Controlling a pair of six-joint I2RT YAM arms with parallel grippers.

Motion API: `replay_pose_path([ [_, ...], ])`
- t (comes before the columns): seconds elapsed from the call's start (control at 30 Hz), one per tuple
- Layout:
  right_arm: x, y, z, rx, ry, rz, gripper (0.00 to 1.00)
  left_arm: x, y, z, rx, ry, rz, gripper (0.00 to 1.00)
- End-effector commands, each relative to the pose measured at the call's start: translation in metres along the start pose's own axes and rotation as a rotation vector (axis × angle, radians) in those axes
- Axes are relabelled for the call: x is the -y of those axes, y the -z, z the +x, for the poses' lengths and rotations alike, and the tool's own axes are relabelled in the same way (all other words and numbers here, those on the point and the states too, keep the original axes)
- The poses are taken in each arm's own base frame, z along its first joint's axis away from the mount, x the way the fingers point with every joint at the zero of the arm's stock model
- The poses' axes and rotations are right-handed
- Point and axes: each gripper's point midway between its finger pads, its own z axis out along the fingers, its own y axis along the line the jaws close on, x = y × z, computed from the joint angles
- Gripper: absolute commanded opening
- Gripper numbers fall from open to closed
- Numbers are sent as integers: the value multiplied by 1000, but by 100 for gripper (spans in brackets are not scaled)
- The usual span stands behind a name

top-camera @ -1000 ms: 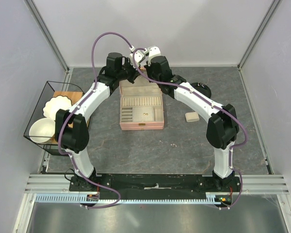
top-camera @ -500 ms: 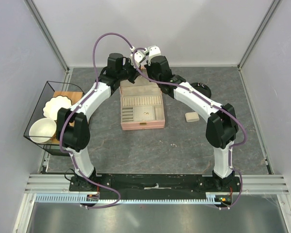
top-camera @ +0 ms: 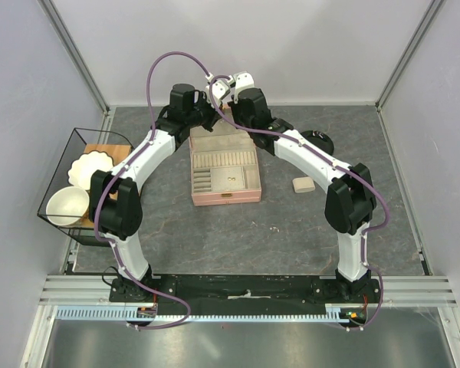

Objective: Organize the mixed jewelry

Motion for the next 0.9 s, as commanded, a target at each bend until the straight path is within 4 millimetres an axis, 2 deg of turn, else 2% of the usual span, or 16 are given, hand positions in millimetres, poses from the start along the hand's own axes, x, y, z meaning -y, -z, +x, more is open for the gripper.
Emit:
replay_pose_path([
  [0.0,3,-2,-11,23,51,48,1,-35,4,-4,7,-57,-133,3],
  [0.1,2,-2,-10,22,54,55,0,-36,4,-5,6,-59,-138,8],
  [0.23,1,-2,-11,24,58,58,0,-38,5,-6,5,-58,-146,21],
  [0.33,1,-2,-11,24,60,63,0,-38,5,-5,4,-58,-149,24],
  [0.7,-5,1,-7,20,68,57,0,-37,6,-7,8,-59,-146,26],
  [0.87,-7,4,-5,22,62,48,6,-31,10,-9,20,-45,-122,26],
])
